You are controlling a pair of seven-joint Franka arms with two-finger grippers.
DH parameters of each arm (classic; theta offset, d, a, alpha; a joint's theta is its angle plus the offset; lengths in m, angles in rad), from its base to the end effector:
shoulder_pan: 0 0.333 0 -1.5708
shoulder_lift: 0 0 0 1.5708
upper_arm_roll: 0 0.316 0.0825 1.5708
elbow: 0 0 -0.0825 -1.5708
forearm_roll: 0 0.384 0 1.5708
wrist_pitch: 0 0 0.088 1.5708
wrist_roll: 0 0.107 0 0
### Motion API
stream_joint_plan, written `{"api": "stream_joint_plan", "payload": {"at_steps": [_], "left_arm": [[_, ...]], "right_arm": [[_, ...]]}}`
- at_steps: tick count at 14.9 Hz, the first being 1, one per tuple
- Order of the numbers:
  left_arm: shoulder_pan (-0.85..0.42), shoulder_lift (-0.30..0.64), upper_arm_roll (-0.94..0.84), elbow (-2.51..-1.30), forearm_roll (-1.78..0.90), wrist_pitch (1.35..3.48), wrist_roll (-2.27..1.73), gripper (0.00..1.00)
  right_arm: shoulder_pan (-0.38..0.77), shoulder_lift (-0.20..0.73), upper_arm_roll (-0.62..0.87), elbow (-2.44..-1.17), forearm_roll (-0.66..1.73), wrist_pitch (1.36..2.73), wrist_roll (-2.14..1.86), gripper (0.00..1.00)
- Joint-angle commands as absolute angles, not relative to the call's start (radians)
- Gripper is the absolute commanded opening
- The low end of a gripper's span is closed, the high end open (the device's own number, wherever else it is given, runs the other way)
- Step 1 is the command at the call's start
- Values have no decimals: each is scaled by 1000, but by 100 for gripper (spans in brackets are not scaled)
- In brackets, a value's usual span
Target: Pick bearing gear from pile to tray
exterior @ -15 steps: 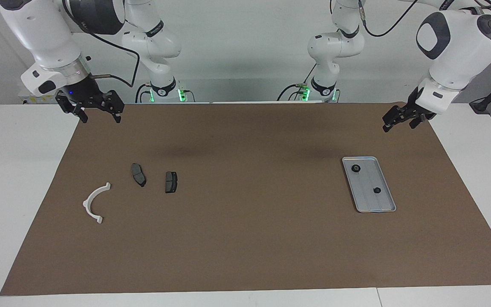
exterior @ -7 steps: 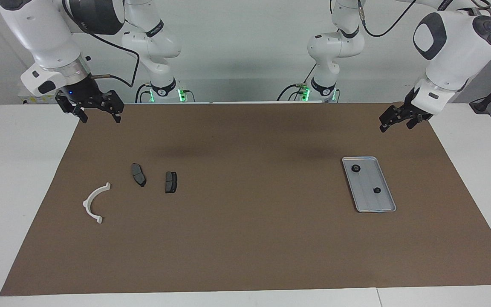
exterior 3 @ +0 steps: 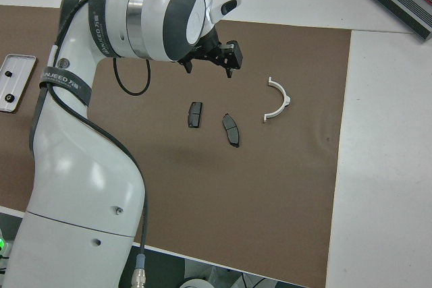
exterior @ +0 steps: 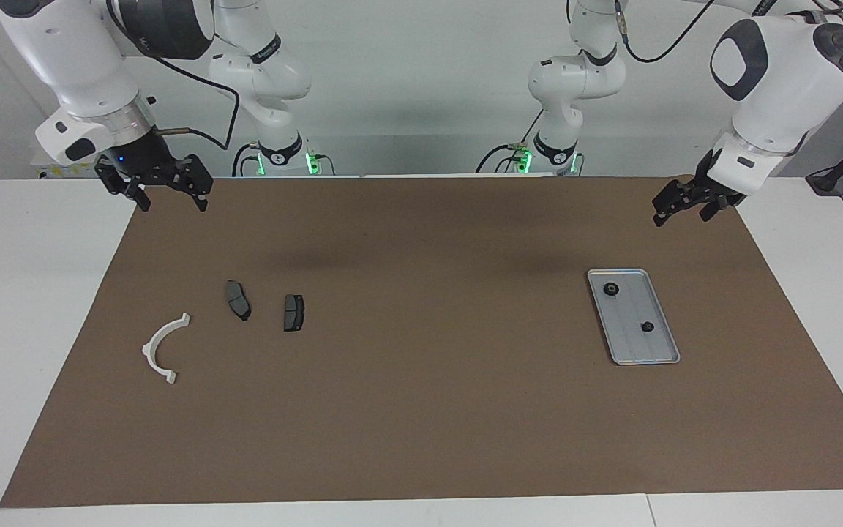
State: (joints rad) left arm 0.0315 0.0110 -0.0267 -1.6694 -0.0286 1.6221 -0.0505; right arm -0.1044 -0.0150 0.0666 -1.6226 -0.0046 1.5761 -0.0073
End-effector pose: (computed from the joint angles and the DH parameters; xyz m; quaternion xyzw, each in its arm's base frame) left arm 0.5583 -0.0002 0.5762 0.9991 0.0288 -0.0295 0.0137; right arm 0.5487 -0.0210 0.6088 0.9998 -0.0152 -0.0158 0.0024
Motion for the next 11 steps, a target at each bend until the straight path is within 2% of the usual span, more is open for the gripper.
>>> {"api": "stream_joint_plan", "payload": {"at_steps": [1,11], "left_arm": [[17,21,-14,-1634,-25,1624,-40,100],[18,12,-18,-1646,-26,1675,-37,100]], "right_arm": [[-121,-35,75,-1647,17,1586,2,100],[-121,-35,75,-1647,17,1586,3,100]]}}
